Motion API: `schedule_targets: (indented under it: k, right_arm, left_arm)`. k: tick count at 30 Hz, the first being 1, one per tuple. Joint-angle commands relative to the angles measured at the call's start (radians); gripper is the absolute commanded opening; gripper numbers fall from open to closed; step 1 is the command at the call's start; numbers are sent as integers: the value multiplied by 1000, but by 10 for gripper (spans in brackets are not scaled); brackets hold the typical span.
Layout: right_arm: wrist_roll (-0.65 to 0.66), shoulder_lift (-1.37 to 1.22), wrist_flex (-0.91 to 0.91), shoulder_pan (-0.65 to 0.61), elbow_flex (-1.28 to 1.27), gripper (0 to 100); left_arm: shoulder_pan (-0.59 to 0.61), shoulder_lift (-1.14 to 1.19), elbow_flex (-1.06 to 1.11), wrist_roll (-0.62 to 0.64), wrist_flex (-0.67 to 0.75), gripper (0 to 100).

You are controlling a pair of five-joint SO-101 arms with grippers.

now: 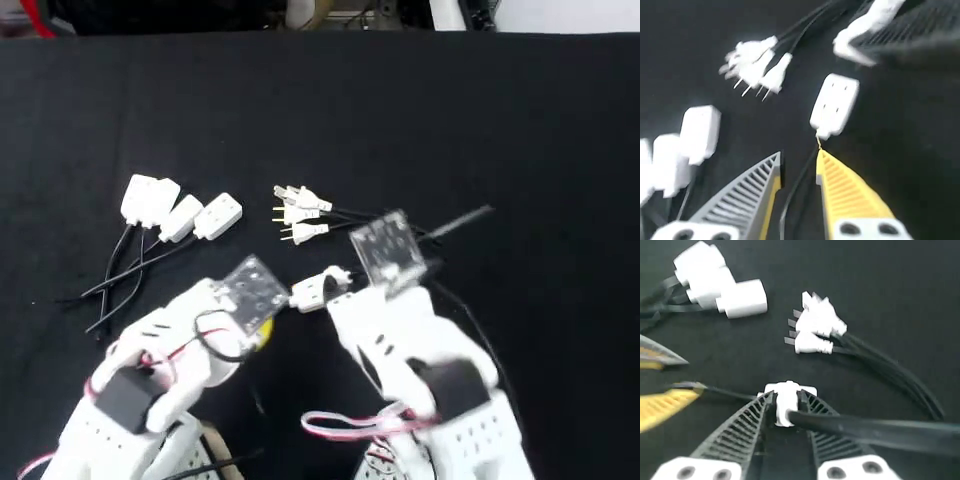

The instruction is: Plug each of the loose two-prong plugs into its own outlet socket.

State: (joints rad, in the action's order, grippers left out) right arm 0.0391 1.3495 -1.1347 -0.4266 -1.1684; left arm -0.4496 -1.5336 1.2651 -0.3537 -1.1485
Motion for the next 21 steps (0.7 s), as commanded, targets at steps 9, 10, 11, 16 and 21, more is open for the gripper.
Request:
schedule_targets:
  k: [9, 10, 11, 16, 21]
  right_arm:
    - [9, -710, 20, 94, 331, 12]
    - [9, -725, 20, 94, 335, 12]
    - [8, -731, 20, 91, 337, 12]
    - [0, -707, 26, 89, 292, 12]
    - [-38, -700, 126, 68, 216, 12]
  left_arm:
    - [392, -261, 193, -20, 109, 127]
    - [392, -265, 202, -20, 114, 127]
    - [394, -270, 208, -20, 114, 127]
    - [372, -290, 220, -20, 114, 127]
    - [337, -290, 236, -20, 110, 127]
